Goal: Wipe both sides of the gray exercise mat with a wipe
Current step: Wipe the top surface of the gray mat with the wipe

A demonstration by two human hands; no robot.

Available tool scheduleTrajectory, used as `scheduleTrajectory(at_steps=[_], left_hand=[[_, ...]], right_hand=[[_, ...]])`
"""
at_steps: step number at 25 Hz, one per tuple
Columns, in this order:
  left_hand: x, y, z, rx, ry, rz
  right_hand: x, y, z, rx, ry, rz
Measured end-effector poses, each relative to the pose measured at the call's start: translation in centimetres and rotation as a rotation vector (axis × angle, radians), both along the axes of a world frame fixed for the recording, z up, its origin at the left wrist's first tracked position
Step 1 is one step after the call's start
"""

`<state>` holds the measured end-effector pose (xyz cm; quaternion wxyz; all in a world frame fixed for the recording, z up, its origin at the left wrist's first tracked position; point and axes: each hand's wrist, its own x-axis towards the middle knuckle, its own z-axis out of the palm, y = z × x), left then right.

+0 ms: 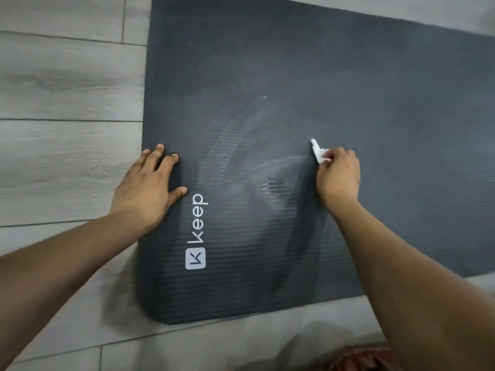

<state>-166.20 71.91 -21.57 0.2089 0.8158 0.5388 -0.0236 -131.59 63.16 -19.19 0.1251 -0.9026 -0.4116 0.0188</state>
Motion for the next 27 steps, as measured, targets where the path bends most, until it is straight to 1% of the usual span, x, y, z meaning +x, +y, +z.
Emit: scheduleTrajectory(at_steps=[1, 2, 4, 6, 7, 8, 9, 10, 11, 13, 14, 15, 16, 17, 18, 19, 21, 22, 23, 24, 25, 26, 27], left_hand=[[0.2, 0.1, 0.2, -0.011, 0.009, 0.001], [0.3, 0.2, 0.3, -0.021, 0.017, 0.004], [0.5, 0.4, 0.6, -0.04, 0.027, 0.006], [0.5, 0.4, 0.7, -0.043, 0.035, 0.006], [0.5, 0.4, 0.7, -0.041, 0.037, 0.006], [0.5, 0.4, 0.7, -0.04, 0.038, 0.006], [0.5, 0.4, 0.7, -0.042, 0.035, 0.004], [0.6, 0.5, 0.7, -0.044, 0.031, 0.003], [0.6, 0.6, 0.7, -0.045, 0.029, 0.004], [0.6, 0.6, 0.7, -0.046, 0.036, 0.001], [0.6, 0.6, 0.7, -0.045, 0.035, 0.005], [0.6, 0.6, 0.7, -0.046, 0.035, 0.014], [0.6, 0.4, 0.8, -0.044, 0.035, 0.018], [0.7, 0.4, 1.0, -0.042, 0.036, 0.015], [0.9, 0.4, 1.2, -0.046, 0.042, 0.009], [1.1, 0.4, 1.5, -0.05, 0.053, 0.008], [1.2, 0.5, 1.9, -0.059, 0.092, 0.003], [1.3, 0.4, 2.0, -0.053, 0.114, -0.007], [1.2, 0.3, 2.2, -0.036, 0.13, -0.021], [1.1, 0.0, 2.3, -0.011, 0.143, -0.038], [1.0, -0.3, 2.5, 0.012, 0.15, -0.061], [0.8, -0.8, 2.5, 0.032, 0.154, -0.087], [0.5, -1.4, 2.4, 0.053, 0.144, -0.107]], right_hand=[[-0.3, -0.4, 0.0, 0.008, 0.029, -0.055], [-2.6, -0.4, 0.0, 0.012, 0.05, 0.003], [-10.3, -1.4, 0.1, 0.073, 0.114, 0.334], [-17.8, -3.8, 0.1, 0.04, 0.135, 0.726], [-19.8, -4.8, 0.3, -0.012, 0.138, 0.882], [-19.6, -5.0, 0.2, -0.034, 0.118, 0.988], [-17.6, -4.6, -0.2, -0.01, 0.084, 0.996], [-14.6, -4.1, -0.5, 0.028, 0.038, 0.898], [-10.8, -3.4, -0.8, 0.047, -0.006, 0.716], [-3.1, -3.1, -0.5, -0.016, -0.066, 0.285], [-1.1, -3.5, -0.3, -0.011, -0.058, 0.121], [-1.3, -3.7, -0.3, 0.006, -0.044, 0.022], [-3.7, -3.8, -0.3, 0.04, -0.034, 0.021], [-7.2, -4.2, -0.5, 0.089, -0.023, 0.117], [-11.4, -5.2, -0.5, 0.123, 0.009, 0.267], [-15.6, -6.4, -0.7, 0.106, 0.07, 0.442], [-21.7, -9.5, -0.7, 0.021, 0.149, 0.822], [-22.4, -10.2, -1.0, -0.038, 0.142, 0.986], [-21.0, -10.1, -1.3, -0.068, 0.122, 1.074], [-18.5, -9.2, -1.5, -0.041, 0.068, 1.047], [-15.3, -8.1, -1.6, 0.005, 0.019, 0.916], [-11.6, -7.0, -1.5, 0.042, -0.03, 0.72], [-8.0, -6.5, -1.0, 0.035, -0.054, 0.499]])
